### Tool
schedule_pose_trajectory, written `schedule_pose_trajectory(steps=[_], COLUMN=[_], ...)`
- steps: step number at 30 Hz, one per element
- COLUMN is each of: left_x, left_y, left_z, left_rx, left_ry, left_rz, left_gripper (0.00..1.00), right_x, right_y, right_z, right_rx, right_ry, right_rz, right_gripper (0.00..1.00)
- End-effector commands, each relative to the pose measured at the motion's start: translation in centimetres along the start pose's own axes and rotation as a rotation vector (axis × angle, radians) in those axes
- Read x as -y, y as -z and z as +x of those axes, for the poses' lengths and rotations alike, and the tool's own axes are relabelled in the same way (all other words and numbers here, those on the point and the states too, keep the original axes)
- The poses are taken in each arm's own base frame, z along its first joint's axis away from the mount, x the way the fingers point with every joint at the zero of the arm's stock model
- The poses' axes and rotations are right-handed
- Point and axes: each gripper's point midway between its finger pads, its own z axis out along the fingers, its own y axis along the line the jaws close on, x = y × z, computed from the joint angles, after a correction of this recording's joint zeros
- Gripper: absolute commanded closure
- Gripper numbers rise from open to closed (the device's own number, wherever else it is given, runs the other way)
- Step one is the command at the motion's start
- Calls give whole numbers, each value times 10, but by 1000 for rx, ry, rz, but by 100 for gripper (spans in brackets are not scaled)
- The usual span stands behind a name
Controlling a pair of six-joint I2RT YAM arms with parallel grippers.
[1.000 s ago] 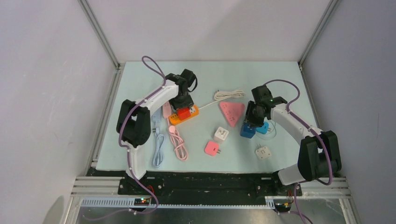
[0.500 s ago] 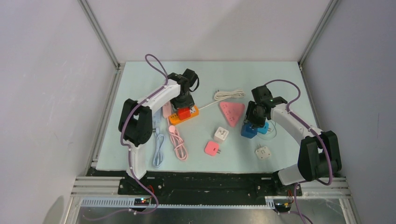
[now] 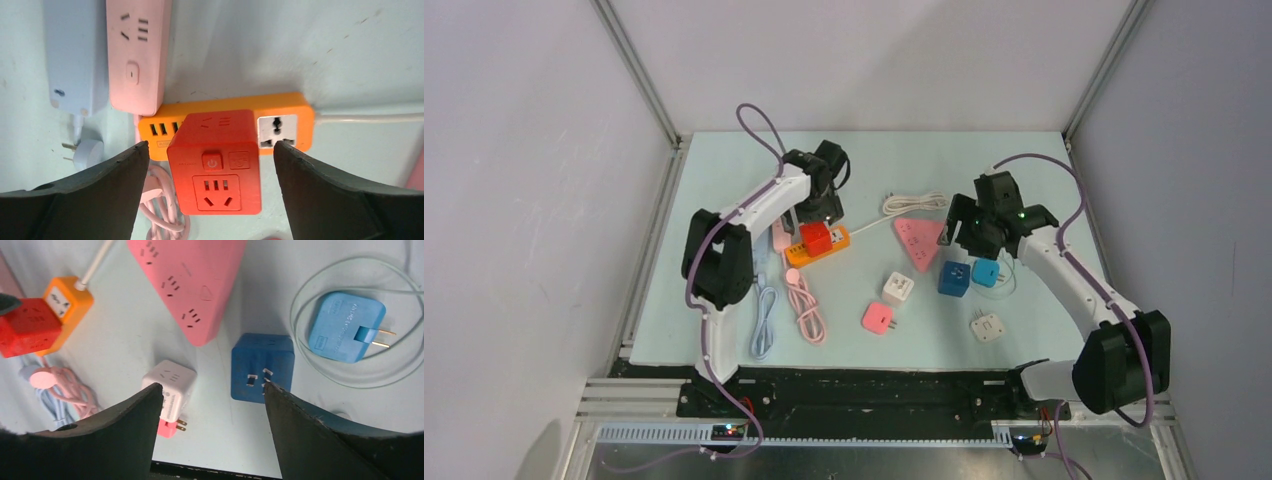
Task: Insert the plug
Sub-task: Insert the plug into the socket.
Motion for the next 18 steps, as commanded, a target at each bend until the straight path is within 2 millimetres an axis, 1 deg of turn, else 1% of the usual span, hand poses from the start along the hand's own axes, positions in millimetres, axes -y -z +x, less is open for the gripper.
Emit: schedule_pose_trajectory(steps=[1, 7, 8, 9, 10, 11, 12, 13, 14, 15, 16, 17, 18], left_x=[-2, -1, -1, -3, -1, -6, -4, -6, -6, -6, -5, -5, -6], left_y=[41, 72, 77, 85, 83, 89, 85, 93, 87, 95, 88, 93, 86], left_z=[-47, -61, -62, -67, -61, -65, -59, -67, -56, -64, -52, -57, -49], left_rx=[163, 215, 216, 233, 209, 218, 197, 226, 186, 215, 175, 198, 176], left_ry=[-6, -50, -44, -31, -34, -19, -17, 7, 0, 19, 10, 18, 3], left_rz=[40, 126, 155, 184, 214, 236, 269, 309, 337, 386, 417, 450, 461], left_gripper=[2, 0, 0, 1, 1, 2, 2, 3, 3, 4, 4, 4, 4], right_x=[-28, -43, -46, -51, -51, -56, -55, -58, -56, -57, -56, -59, -59], right_y=[23, 23, 22, 22, 20, 19, 15, 14, 9, 7, 2, 0, -6], right_z=[-25, -18, -15, -11, -8, -3, 0, 6, 9, 14, 18, 24, 28], right_rx=[97, 87, 79, 71, 65, 57, 50, 40, 24, 20, 2, -2, -16], right_ry=[14, 81, 98, 120, 132, 158, 168, 188, 194, 205, 213, 230, 242], right_rz=[-115, -155, -158, -165, -154, -155, -132, -124, -97, -80, -61, -48, -29], right_gripper=[21, 21, 21, 21, 21, 21, 21, 22, 23, 24, 25, 25, 25])
